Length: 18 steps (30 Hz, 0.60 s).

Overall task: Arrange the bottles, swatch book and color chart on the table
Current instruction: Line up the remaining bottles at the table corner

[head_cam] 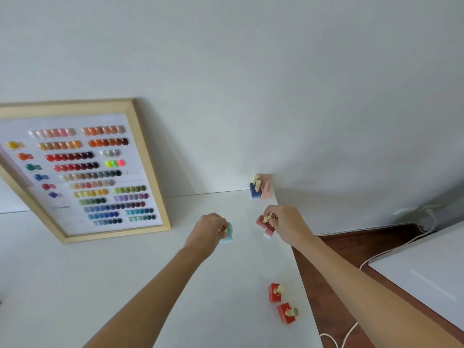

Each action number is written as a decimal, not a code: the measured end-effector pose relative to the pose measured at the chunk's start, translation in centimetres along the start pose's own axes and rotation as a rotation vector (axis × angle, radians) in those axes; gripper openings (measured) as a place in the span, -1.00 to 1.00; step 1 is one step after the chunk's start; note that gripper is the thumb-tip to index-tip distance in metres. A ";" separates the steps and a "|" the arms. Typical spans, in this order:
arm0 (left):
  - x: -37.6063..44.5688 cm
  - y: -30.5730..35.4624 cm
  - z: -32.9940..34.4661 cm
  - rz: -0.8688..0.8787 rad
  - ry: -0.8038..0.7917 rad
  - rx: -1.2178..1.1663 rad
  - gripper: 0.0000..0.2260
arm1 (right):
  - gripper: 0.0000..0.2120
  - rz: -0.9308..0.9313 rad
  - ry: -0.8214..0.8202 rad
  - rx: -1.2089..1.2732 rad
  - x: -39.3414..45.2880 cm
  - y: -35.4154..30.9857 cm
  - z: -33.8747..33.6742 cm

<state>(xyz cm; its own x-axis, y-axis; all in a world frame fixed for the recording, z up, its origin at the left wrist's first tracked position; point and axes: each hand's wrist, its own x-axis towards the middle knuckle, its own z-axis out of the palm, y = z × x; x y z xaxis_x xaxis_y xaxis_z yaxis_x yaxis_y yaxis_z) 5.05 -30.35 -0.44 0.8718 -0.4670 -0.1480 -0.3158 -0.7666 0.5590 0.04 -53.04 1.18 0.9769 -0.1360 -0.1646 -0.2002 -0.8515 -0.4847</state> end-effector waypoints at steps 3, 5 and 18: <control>2.6 -0.5 -0.5 -0.009 -0.003 0.020 -0.86 | -0.73 -0.022 -0.044 -0.040 3.3 -0.7 0.4; 4.3 -0.8 -0.6 -0.012 -0.008 0.026 -0.85 | -0.76 -0.061 -0.055 -0.070 5.1 -1.1 0.6; 10.8 -1.8 0.5 0.022 -0.076 0.126 -0.76 | -0.72 -0.083 -0.101 -0.190 10.4 -1.5 2.1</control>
<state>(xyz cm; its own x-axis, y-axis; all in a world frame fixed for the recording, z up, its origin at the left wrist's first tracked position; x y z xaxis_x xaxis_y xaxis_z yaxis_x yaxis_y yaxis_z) 14.86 -34.19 -3.44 0.8344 -0.5132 -0.2009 -0.3836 -0.8026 0.4569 10.37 -52.08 -1.60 0.9751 -0.0183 -0.2209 -0.0927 -0.9389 -0.3316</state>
